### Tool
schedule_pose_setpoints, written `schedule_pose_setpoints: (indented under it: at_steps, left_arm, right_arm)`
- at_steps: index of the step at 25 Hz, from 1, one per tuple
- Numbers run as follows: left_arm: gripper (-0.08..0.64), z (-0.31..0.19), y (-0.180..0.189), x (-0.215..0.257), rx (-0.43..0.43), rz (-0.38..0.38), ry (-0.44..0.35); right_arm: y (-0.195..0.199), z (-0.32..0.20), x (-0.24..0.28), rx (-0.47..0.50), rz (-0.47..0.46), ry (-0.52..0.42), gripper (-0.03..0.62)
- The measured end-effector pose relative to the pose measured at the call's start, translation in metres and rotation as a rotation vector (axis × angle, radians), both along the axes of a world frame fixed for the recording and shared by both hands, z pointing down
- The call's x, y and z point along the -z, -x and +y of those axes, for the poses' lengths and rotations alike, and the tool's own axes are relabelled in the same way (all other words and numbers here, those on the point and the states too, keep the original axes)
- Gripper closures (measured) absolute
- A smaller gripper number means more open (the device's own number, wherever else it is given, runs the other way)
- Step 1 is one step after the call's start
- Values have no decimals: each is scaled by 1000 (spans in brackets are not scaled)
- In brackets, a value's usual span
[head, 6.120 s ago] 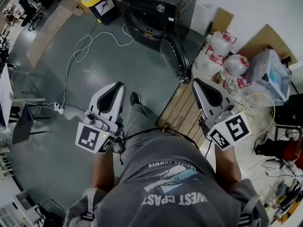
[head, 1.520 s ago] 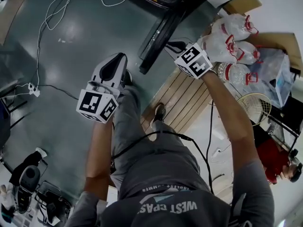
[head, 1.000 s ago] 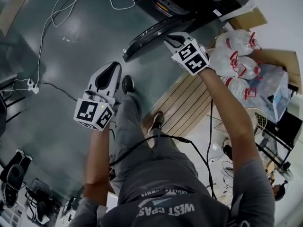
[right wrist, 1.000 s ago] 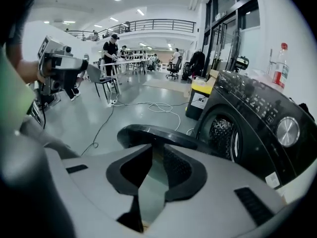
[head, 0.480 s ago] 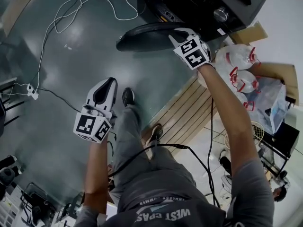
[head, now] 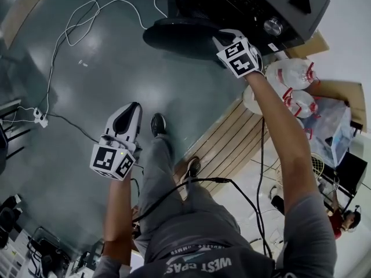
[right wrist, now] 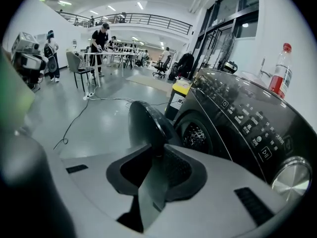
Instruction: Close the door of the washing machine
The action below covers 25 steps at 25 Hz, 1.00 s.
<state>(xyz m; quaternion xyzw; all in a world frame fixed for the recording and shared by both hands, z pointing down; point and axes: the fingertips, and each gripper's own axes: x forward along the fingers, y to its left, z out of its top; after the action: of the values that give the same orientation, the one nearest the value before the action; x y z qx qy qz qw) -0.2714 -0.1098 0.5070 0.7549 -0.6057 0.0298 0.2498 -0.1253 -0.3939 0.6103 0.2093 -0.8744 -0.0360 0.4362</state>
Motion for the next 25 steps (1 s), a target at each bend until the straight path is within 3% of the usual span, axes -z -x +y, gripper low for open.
schedule_pose_setpoints:
  at_steps: [25]
  left_arm:
    - [526,-15,25,2,0,-19,2]
  right_arm:
    - [-7,-83,-17,-120,86,-26,523]
